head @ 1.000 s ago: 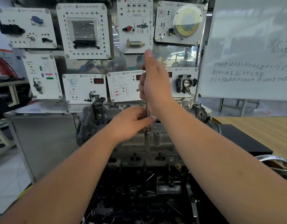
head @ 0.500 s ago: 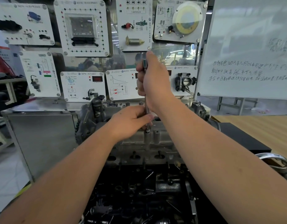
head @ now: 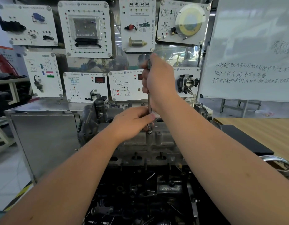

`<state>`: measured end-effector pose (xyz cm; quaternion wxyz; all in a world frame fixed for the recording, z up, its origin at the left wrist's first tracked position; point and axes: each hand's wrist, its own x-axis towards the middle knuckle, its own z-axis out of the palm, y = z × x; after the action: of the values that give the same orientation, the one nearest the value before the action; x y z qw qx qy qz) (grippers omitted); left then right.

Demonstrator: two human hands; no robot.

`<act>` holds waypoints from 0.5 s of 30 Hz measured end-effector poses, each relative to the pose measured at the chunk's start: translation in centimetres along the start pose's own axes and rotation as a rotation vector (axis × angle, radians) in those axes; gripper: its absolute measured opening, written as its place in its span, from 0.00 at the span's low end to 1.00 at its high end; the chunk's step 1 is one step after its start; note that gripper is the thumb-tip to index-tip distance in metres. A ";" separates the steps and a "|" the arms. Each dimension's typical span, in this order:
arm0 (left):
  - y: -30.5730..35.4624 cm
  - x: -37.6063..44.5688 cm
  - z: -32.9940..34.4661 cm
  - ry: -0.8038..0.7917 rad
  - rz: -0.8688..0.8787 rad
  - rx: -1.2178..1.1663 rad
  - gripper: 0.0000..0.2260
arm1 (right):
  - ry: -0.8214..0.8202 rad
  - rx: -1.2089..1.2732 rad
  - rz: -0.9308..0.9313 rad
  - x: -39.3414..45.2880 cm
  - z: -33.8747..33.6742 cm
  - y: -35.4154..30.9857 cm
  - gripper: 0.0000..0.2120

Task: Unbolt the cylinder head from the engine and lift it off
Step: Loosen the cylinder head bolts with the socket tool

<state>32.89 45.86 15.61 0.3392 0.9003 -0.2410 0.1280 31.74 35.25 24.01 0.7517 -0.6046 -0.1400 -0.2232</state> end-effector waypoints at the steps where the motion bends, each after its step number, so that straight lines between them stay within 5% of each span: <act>1: -0.1 -0.1 -0.1 -0.017 0.004 -0.034 0.11 | 0.003 0.040 0.022 0.1 -0.1 0.0 0.17; 5: -0.2 -0.3 -0.1 -0.022 0.007 -0.078 0.08 | -0.086 0.096 -0.005 0.2 -0.7 0.1 0.20; 10: 0.0 -0.3 0.0 0.060 -0.013 -0.050 0.17 | -0.130 0.104 -0.059 0.2 -1.3 0.7 0.16; 15: -0.2 0.0 0.4 0.089 -0.004 0.003 0.12 | -0.214 0.027 -0.057 0.5 -1.5 0.5 0.17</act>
<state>33.00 45.67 15.20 0.3483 0.8948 -0.2236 0.1675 32.32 33.81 23.51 0.7339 -0.6104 -0.2396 -0.1770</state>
